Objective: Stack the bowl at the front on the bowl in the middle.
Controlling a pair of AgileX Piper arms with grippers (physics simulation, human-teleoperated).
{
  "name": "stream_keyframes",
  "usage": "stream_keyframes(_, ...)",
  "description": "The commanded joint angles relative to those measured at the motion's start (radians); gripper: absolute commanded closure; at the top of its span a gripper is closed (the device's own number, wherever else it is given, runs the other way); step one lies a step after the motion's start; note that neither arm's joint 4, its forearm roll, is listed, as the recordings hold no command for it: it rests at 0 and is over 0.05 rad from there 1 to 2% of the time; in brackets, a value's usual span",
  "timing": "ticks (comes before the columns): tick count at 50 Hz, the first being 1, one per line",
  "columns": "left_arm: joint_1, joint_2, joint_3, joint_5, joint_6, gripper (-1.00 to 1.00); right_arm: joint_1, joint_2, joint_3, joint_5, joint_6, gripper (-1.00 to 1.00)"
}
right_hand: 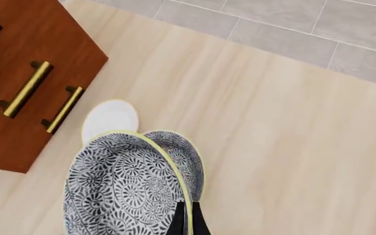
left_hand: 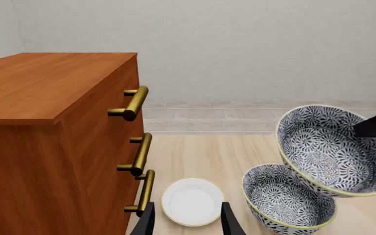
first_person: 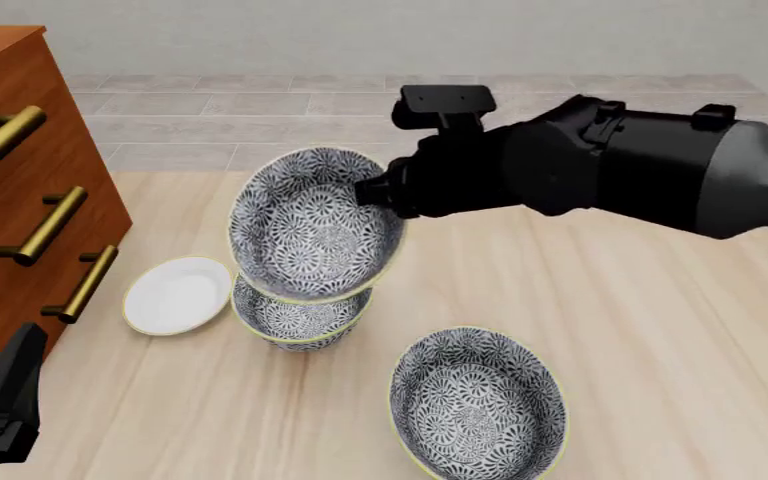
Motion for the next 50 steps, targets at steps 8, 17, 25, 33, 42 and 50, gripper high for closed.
stream_keyframes(8,0.0,0.0,0.0,0.0,0.0,-1.0,0.018,0.05,-0.006,-0.032,0.003,1.0)
stream_keyframes(17,0.0,0.0,0.0,0.0,0.0,-1.0,0.027,0.074,0.002,-0.053,0.009,1.0)
stream_keyframes(25,0.0,0.0,0.0,0.0,0.0,-1.0,0.03,0.095,-0.003,-0.061,0.006,1.0)
stream_keyframes(33,0.0,0.0,0.0,0.0,0.0,-1.0,0.033,0.114,-0.004,-0.07,0.004,1.0)
stream_keyframes(42,0.0,0.0,0.0,0.0,0.0,-1.0,0.028,0.131,-0.011,-0.073,-0.004,1.0)
stream_keyframes(50,0.0,0.0,0.0,0.0,0.0,-1.0,0.026,0.147,-0.015,-0.078,-0.008,1.0)
